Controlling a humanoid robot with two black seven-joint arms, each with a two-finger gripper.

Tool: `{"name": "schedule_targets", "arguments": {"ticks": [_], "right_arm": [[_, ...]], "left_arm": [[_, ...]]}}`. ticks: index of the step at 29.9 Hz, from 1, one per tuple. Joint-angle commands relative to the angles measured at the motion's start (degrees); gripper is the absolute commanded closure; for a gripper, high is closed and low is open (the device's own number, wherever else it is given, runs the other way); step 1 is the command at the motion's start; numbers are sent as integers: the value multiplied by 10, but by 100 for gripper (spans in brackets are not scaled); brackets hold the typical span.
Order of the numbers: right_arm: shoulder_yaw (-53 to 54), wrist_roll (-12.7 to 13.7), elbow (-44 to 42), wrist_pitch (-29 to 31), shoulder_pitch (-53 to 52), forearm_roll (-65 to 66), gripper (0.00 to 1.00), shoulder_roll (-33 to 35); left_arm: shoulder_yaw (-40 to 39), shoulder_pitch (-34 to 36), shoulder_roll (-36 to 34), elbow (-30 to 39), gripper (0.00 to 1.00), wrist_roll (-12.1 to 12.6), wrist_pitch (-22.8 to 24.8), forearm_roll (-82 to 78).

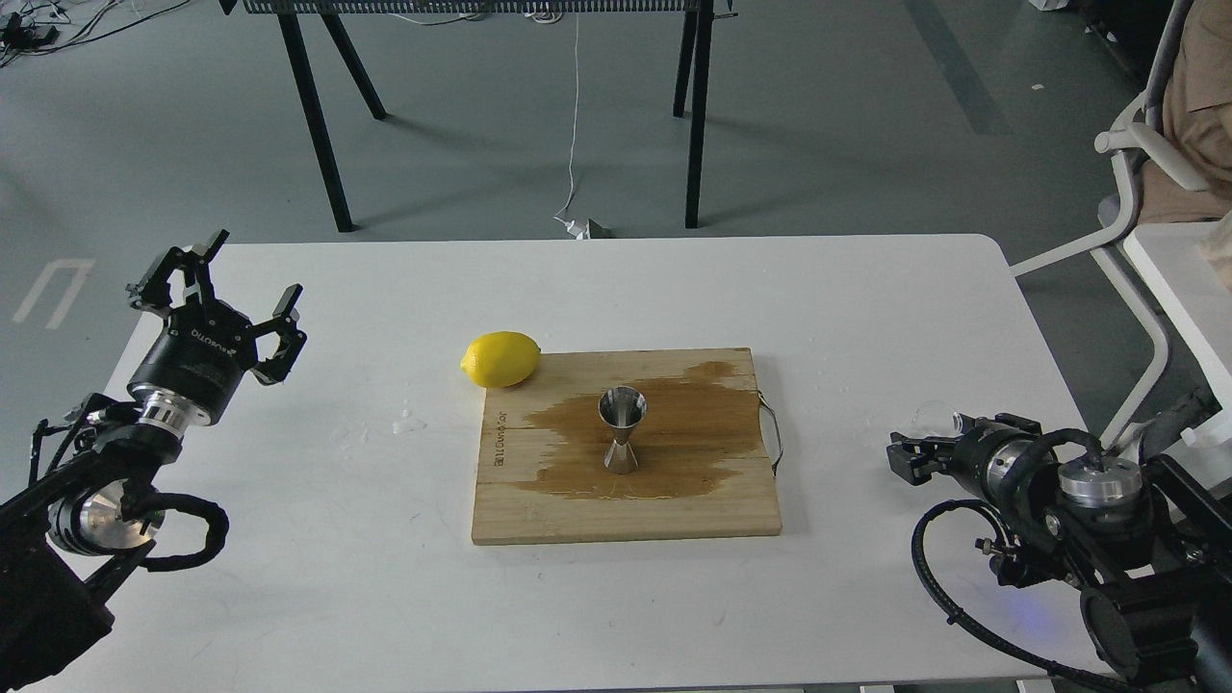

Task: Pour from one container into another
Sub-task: 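Close the right gripper around the clear glass cup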

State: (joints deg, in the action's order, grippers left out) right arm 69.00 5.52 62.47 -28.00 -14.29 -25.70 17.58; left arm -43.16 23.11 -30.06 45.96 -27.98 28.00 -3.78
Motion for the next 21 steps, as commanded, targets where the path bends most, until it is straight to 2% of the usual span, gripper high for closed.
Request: {"name": "schedule_targets", "arguments": {"ticks": [1,10,21], "right_arm": [[-1,1,-1,0,0,6,29,0],[-2,1,-1,0,1,7,30,0],[-3,1,-2,0,2,7,38,0]], "left_arm": [[1,0,0,0,12,0,0,0],[1,0,0,0,12,0,0,0],[1,-1,0,-3,12,0,0,0]]}}
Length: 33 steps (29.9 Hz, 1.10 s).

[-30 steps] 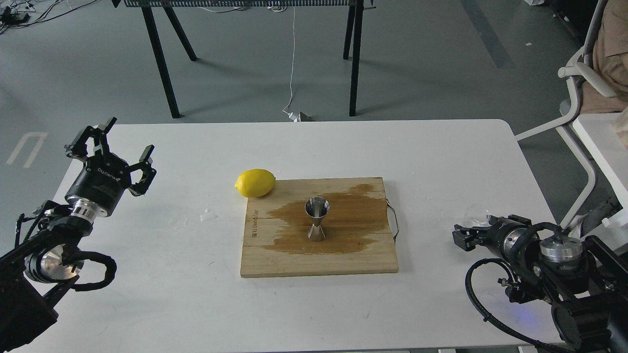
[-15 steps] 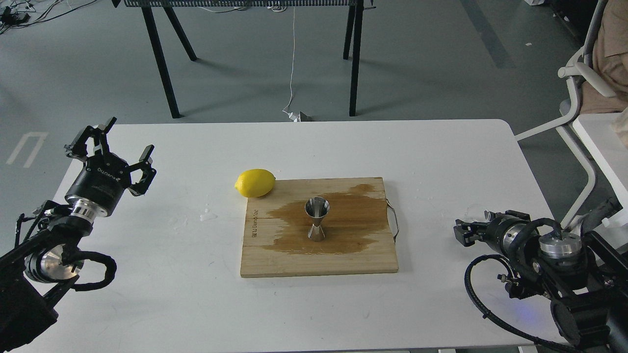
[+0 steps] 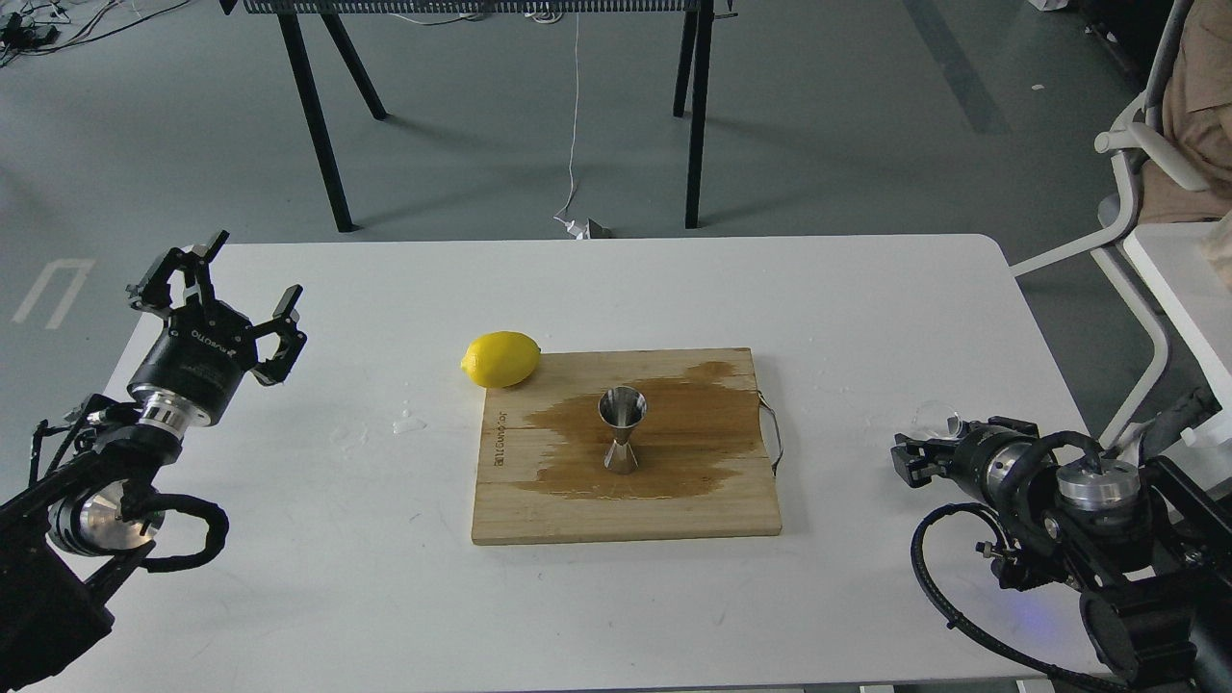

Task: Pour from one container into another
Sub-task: 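Close the right gripper around the clear glass cup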

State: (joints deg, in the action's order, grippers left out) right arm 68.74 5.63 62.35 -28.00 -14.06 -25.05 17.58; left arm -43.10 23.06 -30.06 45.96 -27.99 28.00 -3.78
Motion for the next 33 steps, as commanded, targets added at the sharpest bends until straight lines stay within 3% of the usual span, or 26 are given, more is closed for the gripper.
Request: {"name": "schedule_targets", "arguments": {"ticks": [1,14,33], "right_arm": [[0,0,0,0,0,0,39,0],[0,0,0,0,2,0,48,0],[-14,0,-1,0,2,0,51,0]], "left_arm": [[0,-1,0,-5,12,0,0,0],[0,-3,0,-8,11,0,0,0],[0,-5,1,-16,11,0,0,0]]}}
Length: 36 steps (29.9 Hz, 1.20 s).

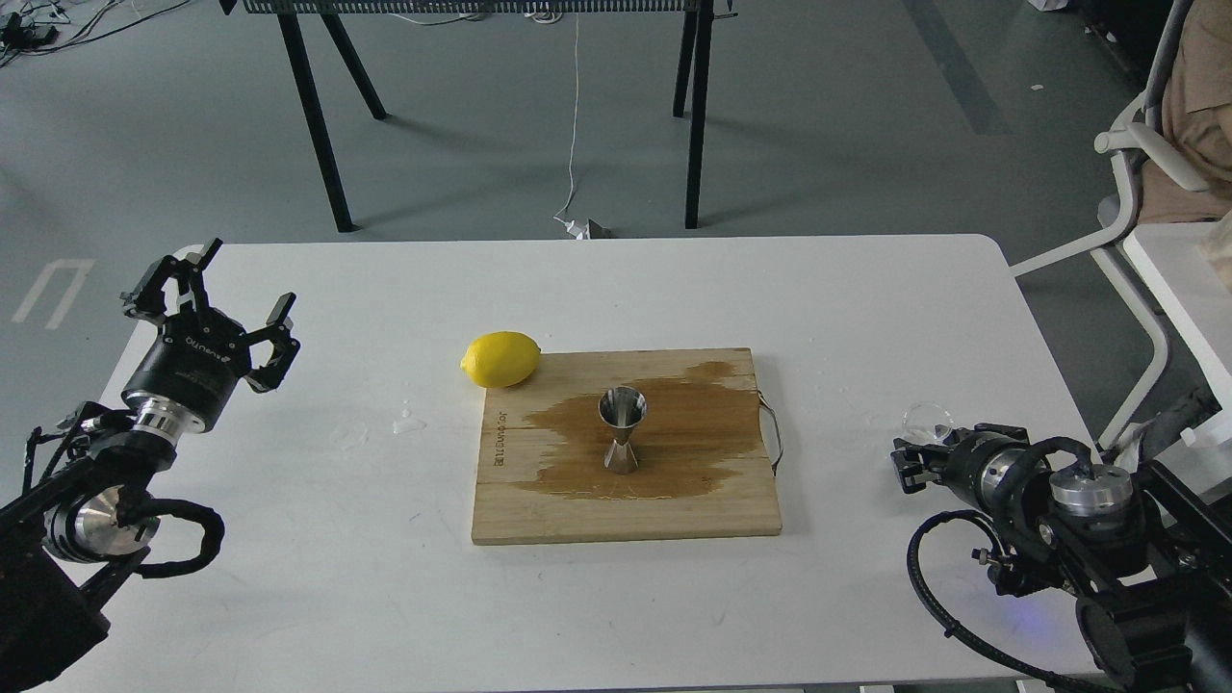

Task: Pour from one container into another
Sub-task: 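Close the right gripper around the clear glass cup, then lift the glass cup with the right gripper and carry it toward the jigger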

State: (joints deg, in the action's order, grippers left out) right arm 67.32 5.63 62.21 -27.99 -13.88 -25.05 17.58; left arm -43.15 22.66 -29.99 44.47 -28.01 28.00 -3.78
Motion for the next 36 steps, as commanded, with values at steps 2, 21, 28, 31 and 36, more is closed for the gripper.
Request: {"name": "schedule_targets", "arguments": {"ticks": [2,21,28,31,36], "right_arm": [[0,0,0,0,0,0,51,0],[0,-1,21,0,4,0,52,1],[0,-4,48,0,11,1,52,5],[-1,-4,61,0,16,3,53,6],[-2,-2,99,0,21,41,53,5]], "left_arm": [[0,-1,0,-1,11,0,0,0],[1,-1,0,-1,11,0,0,0],[1,-1,0,-1,11,0,0,0],[1,0,0,-1,11,0,0,0],[1,-1,0,-1,11,0,0,0]]}}
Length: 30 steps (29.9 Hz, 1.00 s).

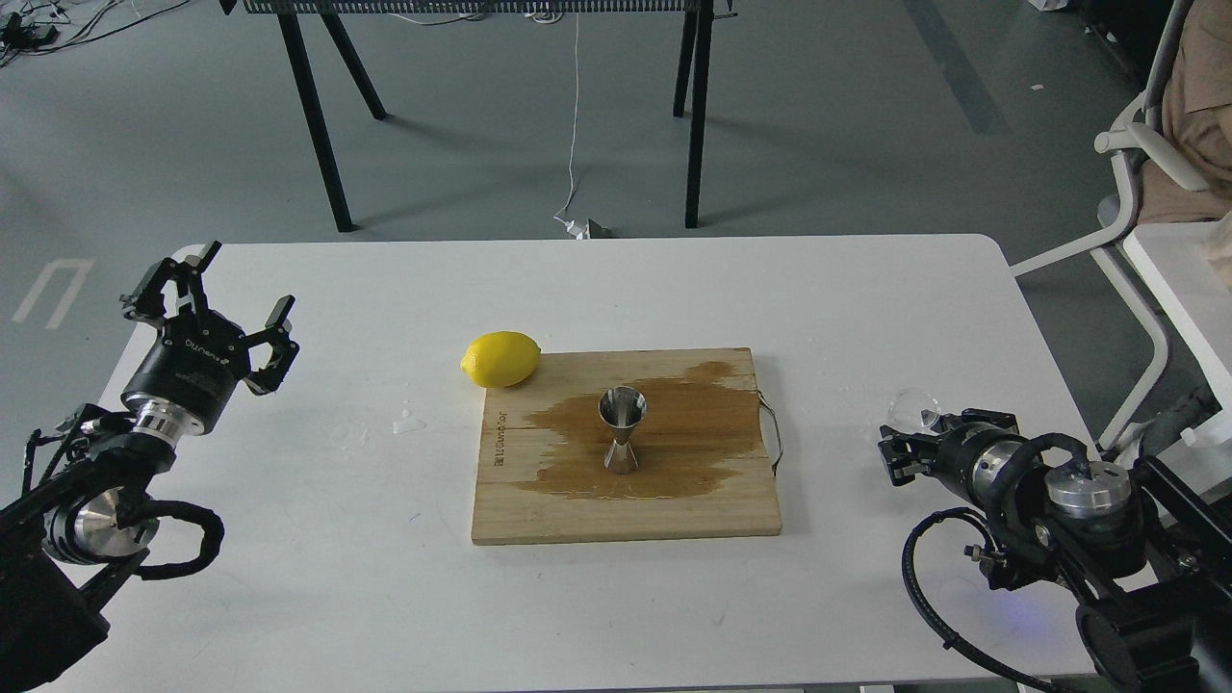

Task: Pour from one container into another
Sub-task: 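Lift the glass cup with the right gripper and carry it toward the jigger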

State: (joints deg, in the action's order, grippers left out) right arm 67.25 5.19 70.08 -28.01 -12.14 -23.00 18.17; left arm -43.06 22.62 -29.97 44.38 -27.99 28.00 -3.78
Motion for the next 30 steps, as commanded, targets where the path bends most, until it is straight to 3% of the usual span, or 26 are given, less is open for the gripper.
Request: {"name": "schedule_targets", "arguments": {"ticks": [1,30], "right_arm": [[-1,4,28,0,5,27,53,-1],[-106,9,181,10,-9,227,54,-5]], "left_arm": [[0,0,0,0,11,0,0,0],[0,-2,4,0,11,0,0,0]]}}
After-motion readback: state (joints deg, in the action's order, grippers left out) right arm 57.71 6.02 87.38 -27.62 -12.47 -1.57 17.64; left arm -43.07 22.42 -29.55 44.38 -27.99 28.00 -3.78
